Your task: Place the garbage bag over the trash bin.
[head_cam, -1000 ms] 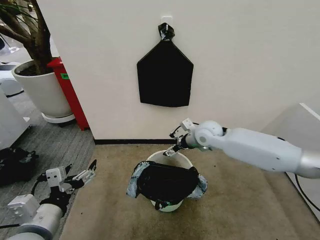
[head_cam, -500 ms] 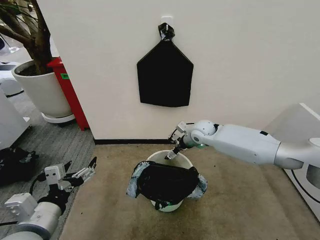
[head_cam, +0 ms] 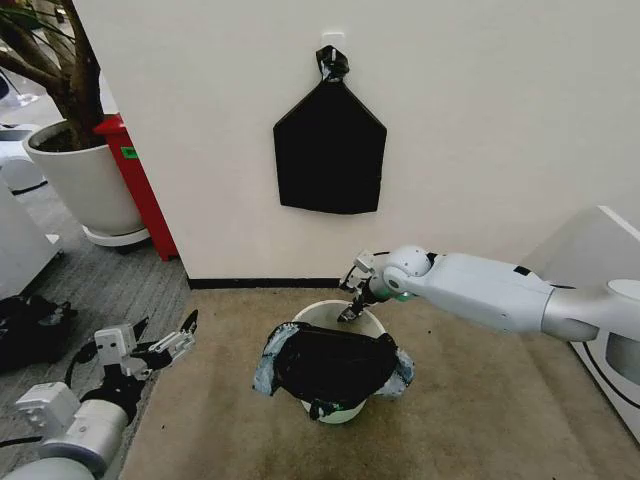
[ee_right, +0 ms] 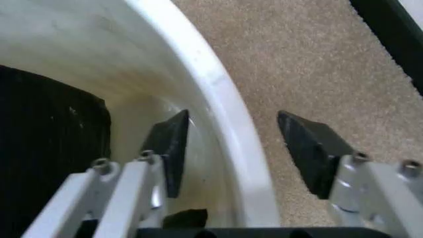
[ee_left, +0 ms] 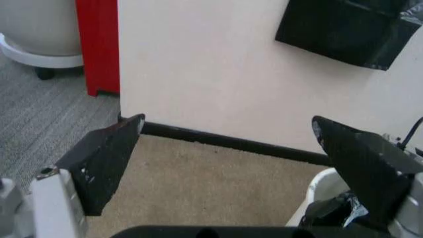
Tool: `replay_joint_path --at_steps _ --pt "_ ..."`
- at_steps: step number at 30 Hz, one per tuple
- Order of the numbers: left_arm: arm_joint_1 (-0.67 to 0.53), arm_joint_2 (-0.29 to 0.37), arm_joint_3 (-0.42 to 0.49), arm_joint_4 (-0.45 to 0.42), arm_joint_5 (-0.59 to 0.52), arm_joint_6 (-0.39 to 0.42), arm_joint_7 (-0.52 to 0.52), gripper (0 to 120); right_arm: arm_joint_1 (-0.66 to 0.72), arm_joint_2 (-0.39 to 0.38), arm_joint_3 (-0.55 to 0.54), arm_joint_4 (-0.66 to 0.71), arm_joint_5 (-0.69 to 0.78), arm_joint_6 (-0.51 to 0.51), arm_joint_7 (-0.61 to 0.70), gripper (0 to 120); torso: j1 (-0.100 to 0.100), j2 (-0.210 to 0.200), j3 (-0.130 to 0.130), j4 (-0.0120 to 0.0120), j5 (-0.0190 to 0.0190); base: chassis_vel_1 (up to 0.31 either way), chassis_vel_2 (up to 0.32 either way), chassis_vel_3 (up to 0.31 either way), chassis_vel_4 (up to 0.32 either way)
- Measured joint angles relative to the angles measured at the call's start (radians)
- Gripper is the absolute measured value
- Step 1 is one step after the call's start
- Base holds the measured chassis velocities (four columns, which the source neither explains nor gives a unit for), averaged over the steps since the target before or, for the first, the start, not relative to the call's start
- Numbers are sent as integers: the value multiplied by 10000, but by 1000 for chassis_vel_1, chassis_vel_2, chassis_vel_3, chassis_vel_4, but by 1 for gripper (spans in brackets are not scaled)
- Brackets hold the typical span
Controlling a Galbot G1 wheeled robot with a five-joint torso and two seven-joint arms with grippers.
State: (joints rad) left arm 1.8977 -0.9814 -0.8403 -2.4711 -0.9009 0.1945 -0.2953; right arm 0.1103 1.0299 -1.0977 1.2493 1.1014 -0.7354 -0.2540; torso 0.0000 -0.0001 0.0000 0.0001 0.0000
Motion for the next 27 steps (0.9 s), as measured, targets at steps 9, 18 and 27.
replay_joint_path --at_steps 9,18,27 --pt "-49 -27 -11 1 20 -75 28 100 -181 -29 70 127 -18 2 137 10 0 0 0 -2 -1 0 0 0 0" --pt "-163 58 168 8 101 -77 33 100 -414 -127 424 255 17 0 445 4 0 0 0 -1 -1 0 0 0 0" --pt "-256 53 423 -7 288 -118 28 100 -445 -598 1185 629 385 0 1164 0 0 0 0 -1 1 0 0 0 0"
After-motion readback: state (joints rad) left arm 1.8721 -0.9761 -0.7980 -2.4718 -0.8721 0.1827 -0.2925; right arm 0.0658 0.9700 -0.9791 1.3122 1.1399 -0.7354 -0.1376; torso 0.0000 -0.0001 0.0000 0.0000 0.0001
